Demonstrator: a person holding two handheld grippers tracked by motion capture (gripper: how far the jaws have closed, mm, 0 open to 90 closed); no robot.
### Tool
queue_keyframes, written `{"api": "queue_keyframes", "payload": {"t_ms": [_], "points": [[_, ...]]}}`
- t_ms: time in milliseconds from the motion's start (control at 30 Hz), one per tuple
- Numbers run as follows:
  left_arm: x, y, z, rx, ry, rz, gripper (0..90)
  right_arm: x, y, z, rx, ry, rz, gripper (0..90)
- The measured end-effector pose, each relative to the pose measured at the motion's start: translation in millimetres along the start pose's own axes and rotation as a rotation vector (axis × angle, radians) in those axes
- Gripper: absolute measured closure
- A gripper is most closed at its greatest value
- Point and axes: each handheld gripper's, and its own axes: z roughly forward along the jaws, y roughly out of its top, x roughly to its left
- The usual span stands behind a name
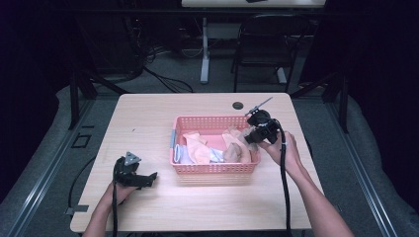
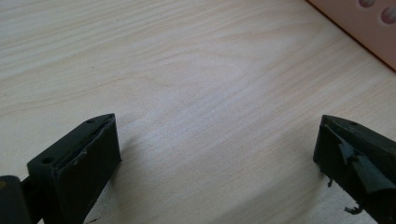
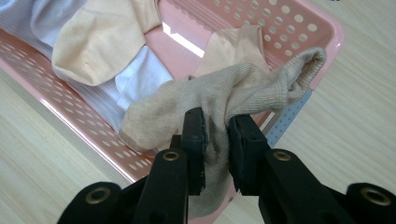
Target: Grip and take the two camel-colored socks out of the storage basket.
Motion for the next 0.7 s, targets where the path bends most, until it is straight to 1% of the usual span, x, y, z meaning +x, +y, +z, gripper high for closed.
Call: {"api": "queue_keyframes", "payload": {"t_ms": [33, 133, 200, 233, 333, 367, 467, 500, 533, 567, 700], "points": [[0.0, 0.0, 0.0, 0.000, 0.000, 0.000, 0.3, -0.2, 0.3, -2.1, 0.002, 0.002, -0.005, 77.0], [0.0, 0.0, 0.0, 0.000, 0.000, 0.001, 0.3, 0.3, 0.6, -7.2, -0.014, 0.000, -0.007, 76.7], [0.0, 0.0, 0.0, 0.000, 0.000, 0.001, 0.3, 0.9, 0.8, -9.0, -0.019, 0.004, -0.002, 76.7], [0.0, 0.0, 0.0, 0.001, 0.000, 0.000, 0.3, 0.5, 0.8, -12.7, -0.023, -0.003, -0.009, 76.6], [0.0, 0.0, 0.0, 0.000, 0.000, 0.001, 0.3, 0.2, 0.7, -16.5, -0.028, -0.006, -0.008, 76.5], [0.0, 0.0, 0.0, 0.000, 0.000, 0.000, 0.3, -0.6, 0.6, -20.4, -0.042, -0.006, -0.006, 76.5], [0.0, 0.0, 0.0, 0.000, 0.000, 0.001, 0.3, -1.7, 0.6, -24.8, -0.050, -0.009, -0.006, 76.5], [0.0, 0.0, 0.0, 0.000, 0.000, 0.001, 0.3, -2.9, 0.1, -29.4, -0.062, -0.011, -0.003, 76.5], [0.0, 0.0, 0.0, 0.000, 0.000, 0.001, 0.3, -2.9, 0.1, -29.4, -0.062, -0.011, -0.003, 76.5], [0.0, 0.0, 0.0, 0.000, 0.000, 0.000, 0.3, -4.7, -0.4, -34.7, -0.075, -0.013, 0.003, 76.5], [0.0, 0.0, 0.0, 0.000, 0.000, 0.000, 0.3, -8.3, -1.8, -44.0, -0.091, -0.021, 0.012, 76.4]]}}
